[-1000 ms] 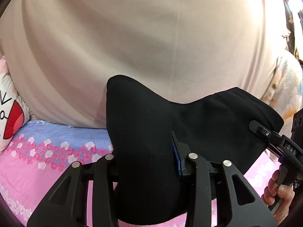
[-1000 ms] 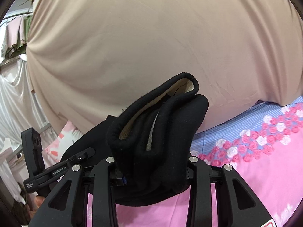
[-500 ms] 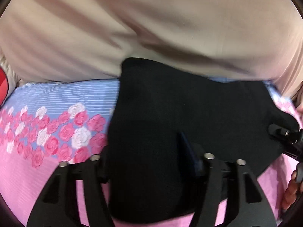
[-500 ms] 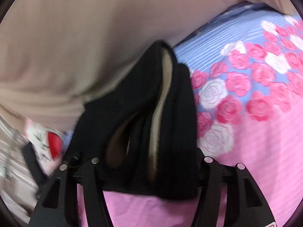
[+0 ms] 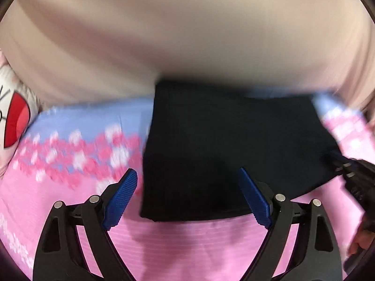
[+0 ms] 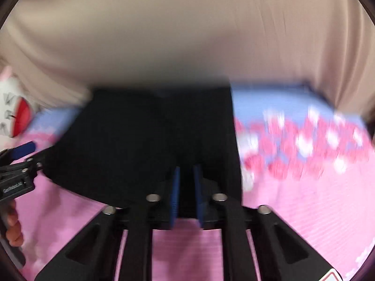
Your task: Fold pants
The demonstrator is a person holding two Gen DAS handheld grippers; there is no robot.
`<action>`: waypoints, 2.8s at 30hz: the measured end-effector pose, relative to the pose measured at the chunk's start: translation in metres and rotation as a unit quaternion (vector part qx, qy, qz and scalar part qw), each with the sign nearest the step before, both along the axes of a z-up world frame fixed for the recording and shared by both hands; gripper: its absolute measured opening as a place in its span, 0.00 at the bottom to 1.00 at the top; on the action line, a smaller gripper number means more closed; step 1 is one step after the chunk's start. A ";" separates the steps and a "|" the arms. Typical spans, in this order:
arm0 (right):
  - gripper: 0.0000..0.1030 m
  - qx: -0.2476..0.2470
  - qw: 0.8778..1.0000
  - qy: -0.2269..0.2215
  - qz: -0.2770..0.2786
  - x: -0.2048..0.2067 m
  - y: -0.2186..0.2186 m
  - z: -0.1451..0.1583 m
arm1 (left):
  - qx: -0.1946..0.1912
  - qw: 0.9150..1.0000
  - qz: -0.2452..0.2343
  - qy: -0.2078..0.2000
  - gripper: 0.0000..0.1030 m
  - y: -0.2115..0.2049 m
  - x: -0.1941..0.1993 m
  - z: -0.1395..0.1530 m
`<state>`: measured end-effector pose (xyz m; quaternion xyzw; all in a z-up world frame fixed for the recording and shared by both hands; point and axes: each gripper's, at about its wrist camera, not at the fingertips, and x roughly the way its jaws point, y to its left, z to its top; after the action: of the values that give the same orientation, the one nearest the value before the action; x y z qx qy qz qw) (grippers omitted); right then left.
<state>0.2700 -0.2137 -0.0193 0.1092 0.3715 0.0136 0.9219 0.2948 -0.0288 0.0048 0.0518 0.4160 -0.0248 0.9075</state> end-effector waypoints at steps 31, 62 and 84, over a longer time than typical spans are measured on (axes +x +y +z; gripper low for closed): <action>0.11 0.000 0.996 -0.077 -0.036 -0.209 0.054 0.078 | 0.018 0.995 -0.008 -0.095 0.95 0.005 -0.185 0.079; 0.42 -0.020 0.997 -0.065 -0.030 -0.232 0.083 0.057 | 0.004 0.997 0.002 -0.077 0.95 0.016 -0.227 0.064; 0.42 -0.021 0.998 -0.058 -0.026 -0.232 0.082 0.053 | 0.006 0.997 0.009 -0.074 0.95 0.017 -0.228 0.061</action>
<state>0.0385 -0.1318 0.0341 0.0981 0.3145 -0.0116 0.9441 0.0669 -0.0114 0.0653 0.0552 0.3484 -0.0104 0.9357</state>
